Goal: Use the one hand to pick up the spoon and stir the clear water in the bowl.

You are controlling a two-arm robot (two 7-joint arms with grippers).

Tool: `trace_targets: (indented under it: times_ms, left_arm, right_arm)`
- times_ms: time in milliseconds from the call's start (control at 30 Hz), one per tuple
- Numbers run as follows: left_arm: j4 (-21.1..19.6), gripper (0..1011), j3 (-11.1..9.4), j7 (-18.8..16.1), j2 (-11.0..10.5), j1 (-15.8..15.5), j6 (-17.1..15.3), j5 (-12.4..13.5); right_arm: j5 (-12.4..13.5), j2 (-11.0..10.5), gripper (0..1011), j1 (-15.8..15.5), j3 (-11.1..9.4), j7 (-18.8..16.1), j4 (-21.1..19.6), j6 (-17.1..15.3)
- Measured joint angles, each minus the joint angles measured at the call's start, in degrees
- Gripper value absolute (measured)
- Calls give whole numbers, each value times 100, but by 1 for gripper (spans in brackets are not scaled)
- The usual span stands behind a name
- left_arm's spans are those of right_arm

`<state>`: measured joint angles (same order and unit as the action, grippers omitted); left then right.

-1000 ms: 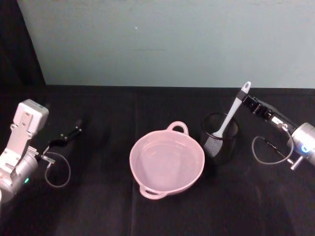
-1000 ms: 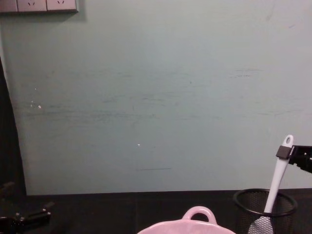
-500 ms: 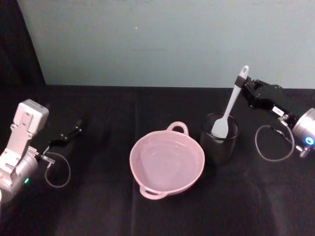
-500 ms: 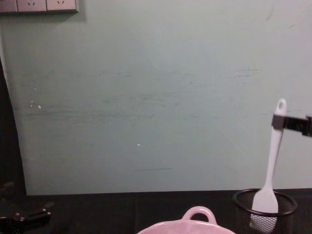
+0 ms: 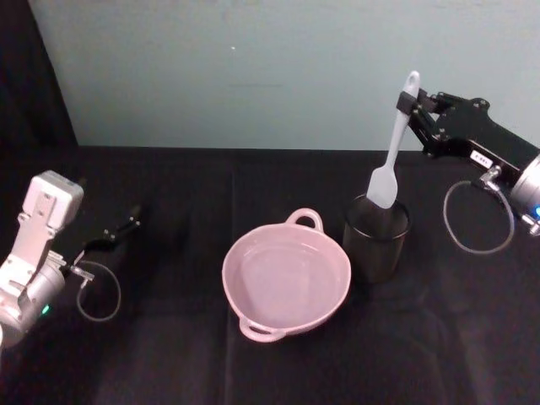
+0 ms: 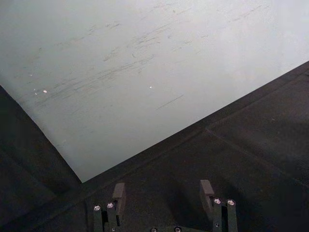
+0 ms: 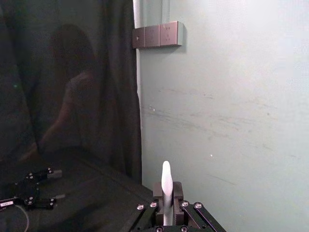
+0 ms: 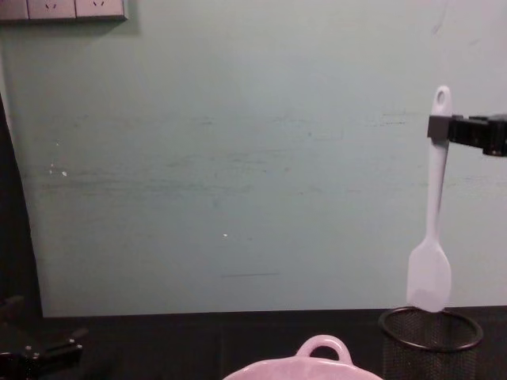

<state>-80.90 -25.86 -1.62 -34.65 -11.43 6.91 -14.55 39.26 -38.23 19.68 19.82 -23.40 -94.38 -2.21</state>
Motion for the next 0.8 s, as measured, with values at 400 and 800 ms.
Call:
trace_targets:
  times_ms: [400, 800]
  left_arm:
    - [0, 1005, 0, 0, 0, 0, 0, 0]
    - [0, 1005, 0, 0, 0, 0, 0, 0]
  right_arm:
    - [-11, 6, 121, -8, -19, 7, -20, -21]
    - [-3, 7, 121, -7, -12, 6, -5, -19]
